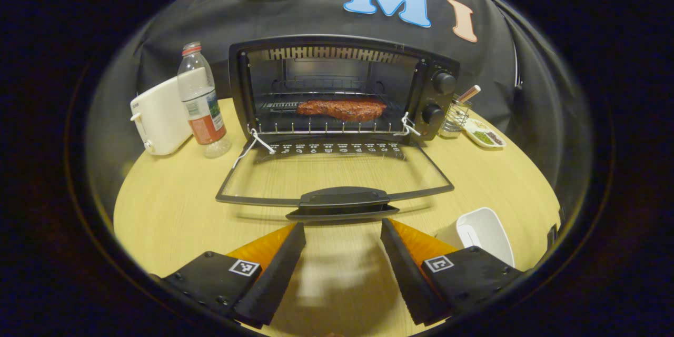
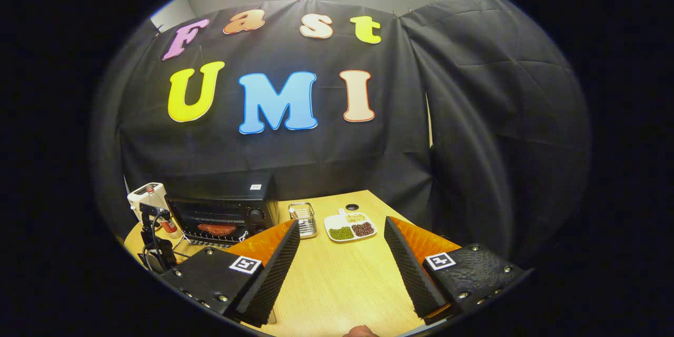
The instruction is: Open the electric oven with the left hand, put the food in, and close the electric oven.
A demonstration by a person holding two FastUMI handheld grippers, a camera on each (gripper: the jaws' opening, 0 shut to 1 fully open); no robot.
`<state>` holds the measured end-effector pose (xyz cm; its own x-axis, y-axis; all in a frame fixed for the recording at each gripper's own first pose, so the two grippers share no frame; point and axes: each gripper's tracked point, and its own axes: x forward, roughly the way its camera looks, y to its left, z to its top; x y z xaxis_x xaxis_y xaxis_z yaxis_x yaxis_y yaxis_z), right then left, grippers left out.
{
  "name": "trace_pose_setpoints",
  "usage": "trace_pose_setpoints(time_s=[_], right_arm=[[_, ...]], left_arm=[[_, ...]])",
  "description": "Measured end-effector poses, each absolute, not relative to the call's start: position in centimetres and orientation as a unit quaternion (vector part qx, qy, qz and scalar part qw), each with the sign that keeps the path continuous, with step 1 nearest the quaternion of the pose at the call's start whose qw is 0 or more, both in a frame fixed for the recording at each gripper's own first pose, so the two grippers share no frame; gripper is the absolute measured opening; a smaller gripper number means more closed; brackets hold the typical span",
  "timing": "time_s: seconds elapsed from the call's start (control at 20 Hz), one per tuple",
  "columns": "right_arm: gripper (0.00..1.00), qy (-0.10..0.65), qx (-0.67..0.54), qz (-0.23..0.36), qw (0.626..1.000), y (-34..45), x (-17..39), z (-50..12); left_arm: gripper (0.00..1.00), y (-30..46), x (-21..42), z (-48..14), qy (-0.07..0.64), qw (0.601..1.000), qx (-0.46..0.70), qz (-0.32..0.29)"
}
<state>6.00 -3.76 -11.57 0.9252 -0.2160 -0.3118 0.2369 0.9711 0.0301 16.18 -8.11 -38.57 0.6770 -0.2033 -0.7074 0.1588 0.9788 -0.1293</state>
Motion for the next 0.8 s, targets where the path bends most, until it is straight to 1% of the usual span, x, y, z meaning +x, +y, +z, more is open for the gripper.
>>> trace_pose_setpoints(time_s=[0.15,0.35,0.55,0.6,0.7,0.8], right_arm=[[0.98,0.156,0.038,-0.125,0.979,-4.4,5.6,-11.6],[0.98,0.162,0.046,-0.128,0.977,-4.8,5.4,-12.1],[0.98,0.167,0.055,-0.122,0.977,-4.6,5.4,-12.5],[0.98,0.166,0.056,-0.119,0.977,-4.5,5.4,-12.5],[0.98,0.164,0.054,-0.113,0.978,-4.3,5.6,-12.5],[0.98,0.164,0.055,-0.106,0.979,-4.1,5.6,-12.4]], left_arm=[[1.00,-8.2,16.4,-39.4,0.401,0.911,-0.028,-0.092],[1.00,-8.2,16.6,-39.4,0.395,0.915,-0.012,-0.083],[1.00,-8.1,16.7,-39.4,0.394,0.916,0.000,-0.076],[0.97,-8.1,16.7,-39.2,0.393,0.916,0.002,-0.076],[1.00,-7.7,16.9,-39.2,0.384,0.920,0.002,-0.075],[0.99,-7.7,16.9,-38.1,0.371,0.926,0.002,-0.074]])
